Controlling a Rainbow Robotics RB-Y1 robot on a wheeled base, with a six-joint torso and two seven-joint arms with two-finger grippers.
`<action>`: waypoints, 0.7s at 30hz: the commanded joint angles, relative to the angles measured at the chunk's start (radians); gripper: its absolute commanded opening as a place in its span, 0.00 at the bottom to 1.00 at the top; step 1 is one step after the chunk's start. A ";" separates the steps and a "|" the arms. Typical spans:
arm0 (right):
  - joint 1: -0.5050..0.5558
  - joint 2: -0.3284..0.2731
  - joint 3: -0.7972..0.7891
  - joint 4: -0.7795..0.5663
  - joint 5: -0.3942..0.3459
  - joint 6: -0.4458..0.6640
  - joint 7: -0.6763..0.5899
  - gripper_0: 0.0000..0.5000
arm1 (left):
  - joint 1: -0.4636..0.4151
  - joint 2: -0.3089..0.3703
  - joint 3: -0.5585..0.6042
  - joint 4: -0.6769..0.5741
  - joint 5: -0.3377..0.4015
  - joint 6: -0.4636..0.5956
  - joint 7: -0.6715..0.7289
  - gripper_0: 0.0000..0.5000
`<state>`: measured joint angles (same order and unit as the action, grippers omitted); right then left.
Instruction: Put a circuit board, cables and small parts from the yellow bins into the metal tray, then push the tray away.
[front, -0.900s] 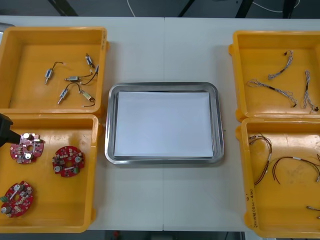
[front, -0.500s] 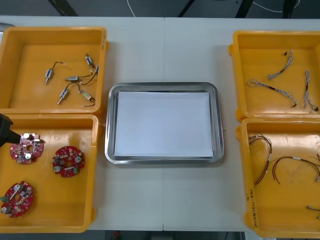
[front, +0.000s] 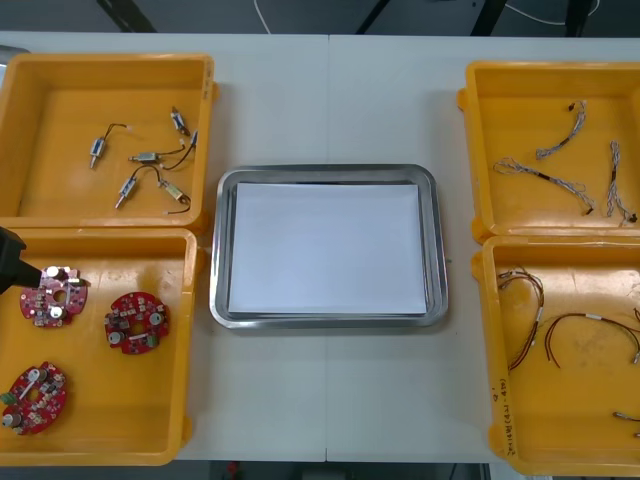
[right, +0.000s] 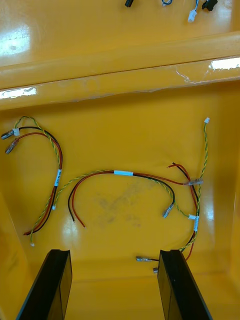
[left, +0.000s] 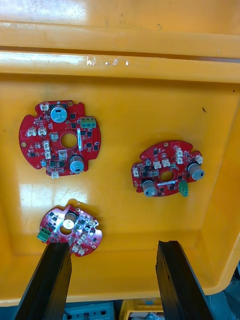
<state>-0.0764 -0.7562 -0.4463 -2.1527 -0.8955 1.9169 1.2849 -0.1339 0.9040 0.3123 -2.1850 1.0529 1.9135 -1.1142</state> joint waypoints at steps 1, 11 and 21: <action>0.015 -0.038 -0.015 -0.007 0.007 0.003 0.047 1.00 | 0.019 0.042 0.030 -0.004 -0.008 0.006 -0.038 1.00; 0.015 -0.038 -0.015 -0.007 0.007 0.003 0.047 1.00 | 0.019 0.042 0.030 -0.004 -0.008 0.006 -0.038 1.00; 0.015 -0.038 -0.015 -0.007 0.007 0.003 0.047 1.00 | 0.019 0.042 0.030 -0.004 -0.008 0.006 -0.038 1.00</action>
<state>-0.0764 -0.7562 -0.4463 -2.1527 -0.8955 1.9169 1.2849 -0.1339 0.9040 0.3123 -2.1850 1.0529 1.9135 -1.1142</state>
